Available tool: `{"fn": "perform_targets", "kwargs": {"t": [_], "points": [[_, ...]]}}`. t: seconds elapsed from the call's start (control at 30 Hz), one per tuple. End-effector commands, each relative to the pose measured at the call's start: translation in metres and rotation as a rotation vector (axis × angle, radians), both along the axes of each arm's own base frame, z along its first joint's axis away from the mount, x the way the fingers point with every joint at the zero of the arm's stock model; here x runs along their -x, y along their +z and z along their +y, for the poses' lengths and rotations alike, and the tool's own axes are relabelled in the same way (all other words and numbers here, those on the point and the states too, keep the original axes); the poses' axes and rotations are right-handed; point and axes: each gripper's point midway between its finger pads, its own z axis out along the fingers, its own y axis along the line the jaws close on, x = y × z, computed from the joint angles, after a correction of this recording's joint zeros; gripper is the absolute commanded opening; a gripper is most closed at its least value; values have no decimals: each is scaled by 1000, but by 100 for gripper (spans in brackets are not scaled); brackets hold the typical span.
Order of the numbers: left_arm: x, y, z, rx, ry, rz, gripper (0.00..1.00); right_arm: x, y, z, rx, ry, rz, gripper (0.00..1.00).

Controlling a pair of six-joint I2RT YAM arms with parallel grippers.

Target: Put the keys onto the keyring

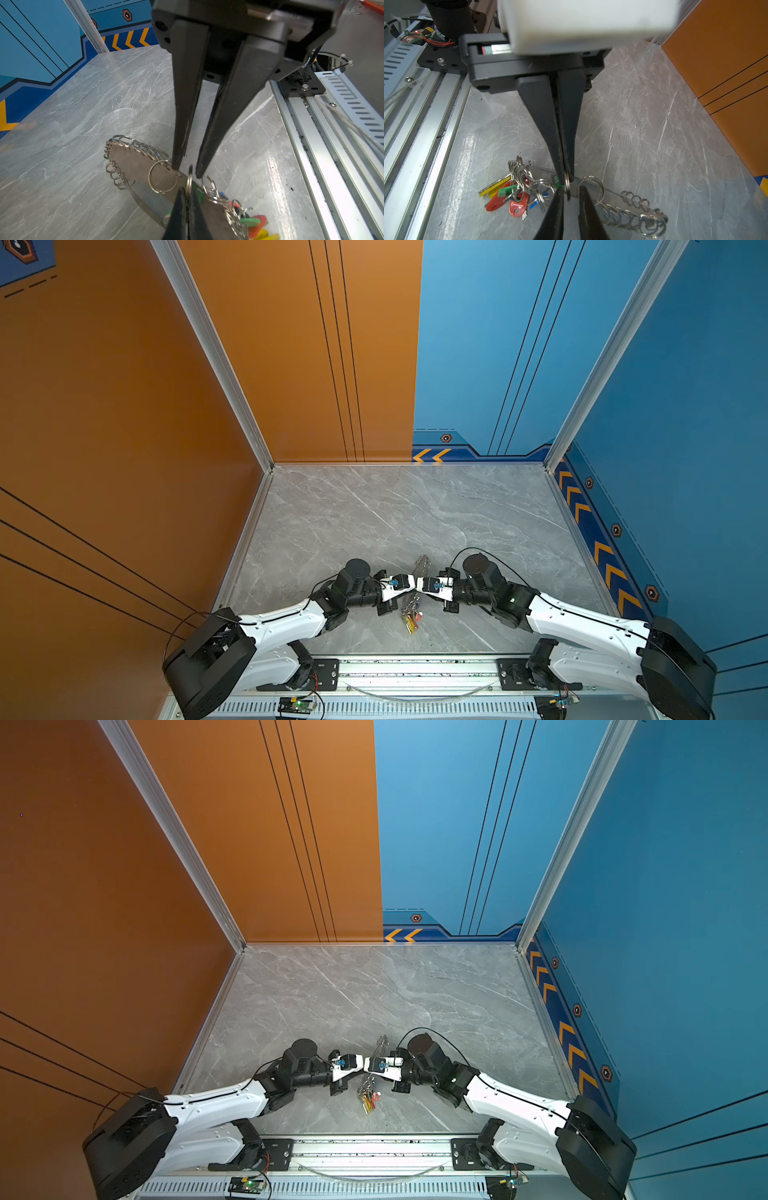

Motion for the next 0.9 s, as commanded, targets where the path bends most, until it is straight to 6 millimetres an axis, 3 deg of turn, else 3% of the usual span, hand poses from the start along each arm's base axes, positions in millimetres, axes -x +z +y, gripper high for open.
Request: {"fn": "perform_targets", "kwargs": {"t": [0.0,0.3,0.57,0.87], "points": [[-2,13,-7,24,-22,-28,0,-5,10,8,-30,-9,7,16],[-1,15,-7,31,-21,-33,0,-8,8,9,-20,-17,6,14],[-3,14,-6,27,-12,-31,1,-10,8,9,-28,-25,9,0],[-4,19,-4,46,2,-20,10,-6,38,-1,-212,-7,8,0]]}}
